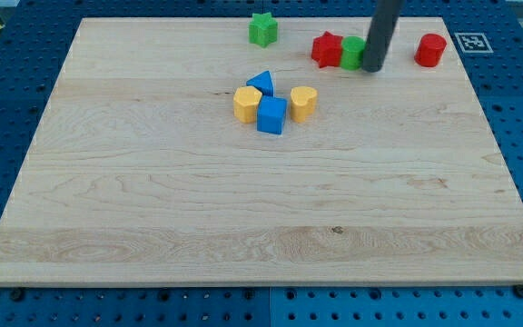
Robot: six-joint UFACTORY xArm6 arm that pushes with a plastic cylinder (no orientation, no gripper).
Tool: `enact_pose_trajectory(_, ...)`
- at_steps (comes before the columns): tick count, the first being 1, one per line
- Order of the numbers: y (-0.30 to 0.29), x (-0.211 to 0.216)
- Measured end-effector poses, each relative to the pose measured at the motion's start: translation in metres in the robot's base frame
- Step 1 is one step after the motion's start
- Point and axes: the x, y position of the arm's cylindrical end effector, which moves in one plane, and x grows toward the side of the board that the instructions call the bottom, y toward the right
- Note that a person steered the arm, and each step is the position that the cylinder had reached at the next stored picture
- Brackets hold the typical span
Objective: Point your arm to the green circle
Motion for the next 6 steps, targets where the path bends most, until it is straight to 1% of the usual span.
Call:
enact_pose_trajectory(1,-0.026,-0.005)
enact_pose_trajectory(2,-0.029,-0.007)
enact_pose_trajectory(3,-0.006,-0.006)
enact_pose_trajectory(4,0.035,-0.006)
enact_pose_trajectory(5,0.036,-0.025)
enact_pose_trajectory(6,0.036,-0.034)
